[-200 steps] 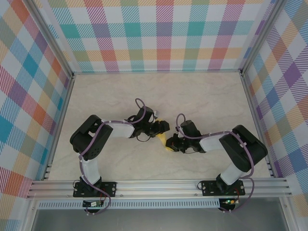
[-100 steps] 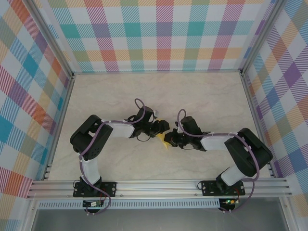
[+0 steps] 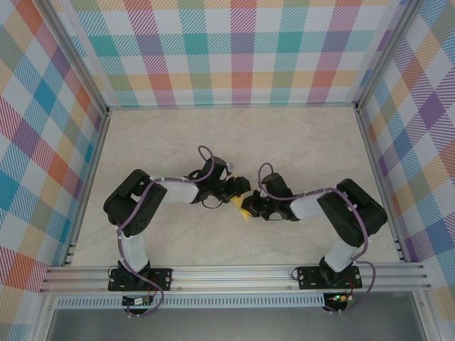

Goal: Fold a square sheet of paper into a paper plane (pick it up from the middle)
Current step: Fold the wing for the fifth time at the center of the table.

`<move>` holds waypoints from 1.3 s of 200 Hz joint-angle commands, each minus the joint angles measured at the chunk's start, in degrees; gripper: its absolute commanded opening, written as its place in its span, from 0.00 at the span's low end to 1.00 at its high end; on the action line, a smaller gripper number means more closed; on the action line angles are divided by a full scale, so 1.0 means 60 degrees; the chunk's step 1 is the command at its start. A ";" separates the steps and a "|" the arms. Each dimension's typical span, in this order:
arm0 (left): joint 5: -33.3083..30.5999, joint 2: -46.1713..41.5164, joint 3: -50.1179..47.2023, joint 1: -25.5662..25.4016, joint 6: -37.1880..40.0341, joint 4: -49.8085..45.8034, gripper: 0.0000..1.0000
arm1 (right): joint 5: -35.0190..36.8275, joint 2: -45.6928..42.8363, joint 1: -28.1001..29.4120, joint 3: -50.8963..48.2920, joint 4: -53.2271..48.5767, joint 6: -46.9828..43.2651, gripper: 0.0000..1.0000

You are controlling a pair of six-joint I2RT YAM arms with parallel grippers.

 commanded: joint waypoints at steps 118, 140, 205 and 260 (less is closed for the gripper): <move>-0.0938 -0.2728 -0.0126 0.0136 0.1350 -0.1935 0.73 | -0.1400 0.0448 -0.0619 0.0607 -0.3937 -0.3402 0.03; -0.0841 -0.2771 -0.0708 0.0122 0.1159 -0.1415 0.68 | -0.1548 0.0572 -0.0788 0.0809 -0.4282 -0.3734 0.03; -0.0452 -0.1752 -0.1005 -0.0142 0.1035 0.0070 0.68 | -0.1692 0.0721 -0.0914 0.0917 -0.4365 -0.3819 0.04; -0.0743 -0.1136 -0.0892 -0.0124 0.1147 0.0384 0.68 | -0.1656 0.0888 -0.0929 0.0832 -0.4296 -0.3754 0.03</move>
